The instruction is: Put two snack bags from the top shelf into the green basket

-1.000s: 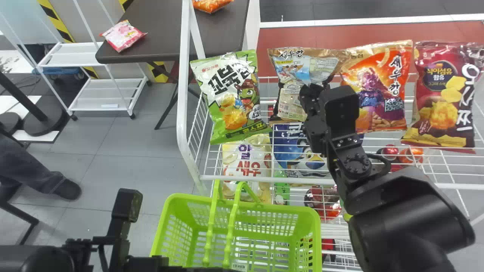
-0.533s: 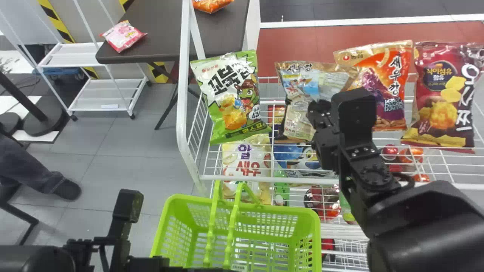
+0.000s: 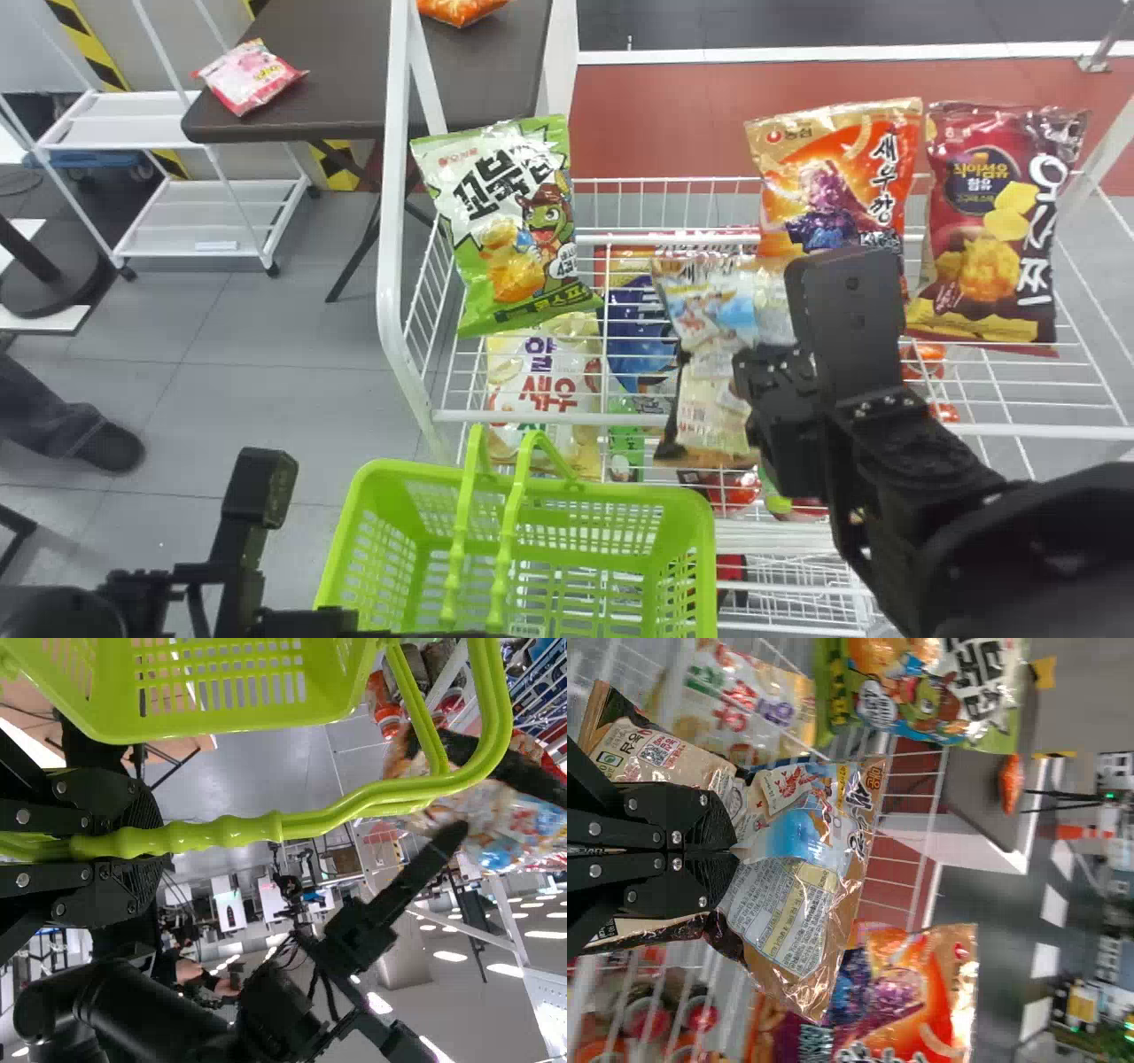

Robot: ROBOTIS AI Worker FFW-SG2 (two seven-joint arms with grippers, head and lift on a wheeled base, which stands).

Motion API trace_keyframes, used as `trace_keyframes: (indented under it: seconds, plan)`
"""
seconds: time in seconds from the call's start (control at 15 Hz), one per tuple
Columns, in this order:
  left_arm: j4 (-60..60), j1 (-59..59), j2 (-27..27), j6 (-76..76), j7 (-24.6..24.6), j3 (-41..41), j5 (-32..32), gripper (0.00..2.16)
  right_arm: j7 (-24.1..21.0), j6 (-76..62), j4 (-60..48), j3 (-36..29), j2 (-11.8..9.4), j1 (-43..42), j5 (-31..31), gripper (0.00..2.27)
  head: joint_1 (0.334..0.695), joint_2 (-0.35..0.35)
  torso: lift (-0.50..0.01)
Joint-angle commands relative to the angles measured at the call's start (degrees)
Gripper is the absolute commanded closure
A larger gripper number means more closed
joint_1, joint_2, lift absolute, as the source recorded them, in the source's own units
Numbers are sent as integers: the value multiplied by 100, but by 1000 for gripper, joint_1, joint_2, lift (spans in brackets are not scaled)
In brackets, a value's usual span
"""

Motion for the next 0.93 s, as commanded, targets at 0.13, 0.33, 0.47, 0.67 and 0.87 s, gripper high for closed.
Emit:
trace_keyframes:
  seconds: [0.13,0.33,0.47,0.67,0.87]
  plan:
    - [10,0,-5,7,0,0,0,2148,192,1703,-898,393,-111,67,-92,2138,695,91,-1]
    - [1,0,-14,7,9,0,9,2148,430,1703,-1012,613,-128,119,-294,2135,695,133,-1]
    - [1,0,-14,7,9,0,9,2148,421,1703,-968,630,-128,137,-576,2135,695,173,-1]
    - [1,-17,-14,7,9,-9,9,2148,430,1703,-854,780,-137,146,-628,2135,695,234,-1]
    - [1,-53,-14,7,53,-9,18,2148,623,1703,-476,788,-190,269,-848,2135,695,276,-1]
